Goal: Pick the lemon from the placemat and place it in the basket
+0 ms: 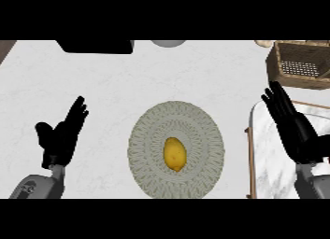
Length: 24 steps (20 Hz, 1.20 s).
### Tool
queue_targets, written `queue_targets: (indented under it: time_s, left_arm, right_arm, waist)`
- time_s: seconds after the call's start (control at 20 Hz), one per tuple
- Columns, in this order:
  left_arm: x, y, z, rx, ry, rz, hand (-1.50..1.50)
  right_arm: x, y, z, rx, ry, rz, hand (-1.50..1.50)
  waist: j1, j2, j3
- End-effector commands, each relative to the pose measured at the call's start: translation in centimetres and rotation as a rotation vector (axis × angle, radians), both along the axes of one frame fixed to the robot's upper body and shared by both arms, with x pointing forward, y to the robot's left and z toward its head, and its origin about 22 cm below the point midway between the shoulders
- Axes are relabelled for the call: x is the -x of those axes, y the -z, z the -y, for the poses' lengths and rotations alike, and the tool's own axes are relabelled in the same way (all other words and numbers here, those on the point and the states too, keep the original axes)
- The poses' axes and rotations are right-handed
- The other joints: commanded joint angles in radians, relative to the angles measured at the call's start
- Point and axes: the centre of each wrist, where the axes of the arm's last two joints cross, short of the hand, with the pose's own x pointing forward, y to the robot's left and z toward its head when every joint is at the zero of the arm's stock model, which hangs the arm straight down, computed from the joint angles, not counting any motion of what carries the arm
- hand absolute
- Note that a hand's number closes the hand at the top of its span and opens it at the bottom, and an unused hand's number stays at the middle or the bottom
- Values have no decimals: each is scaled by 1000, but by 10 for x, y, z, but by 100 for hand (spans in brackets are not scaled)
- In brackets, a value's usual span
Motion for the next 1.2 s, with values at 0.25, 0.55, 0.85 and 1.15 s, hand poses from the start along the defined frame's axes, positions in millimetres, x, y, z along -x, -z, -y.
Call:
queue_targets:
  time_s: [0.25,0.55,0.85,1.15]
  left_arm:
    - [-41,-95,-13,-326,186,386,0]
    - [-39,-90,-17,-298,220,342,0]
    - [-35,-81,-29,-305,176,318,0]
    - [-31,-75,-32,-324,172,287,0]
  right_arm:
    - [-9,-39,-169,-22,-479,113,150]
    - [38,-31,-248,-196,-332,115,-150]
    - [-2,-56,-271,191,-127,249,-150]
    - [-49,-70,-241,756,-158,113,-150]
  waist:
    - [66,-2,14]
    - [55,-5,12]
    - [5,-25,2]
    - [-15,-44,-3]
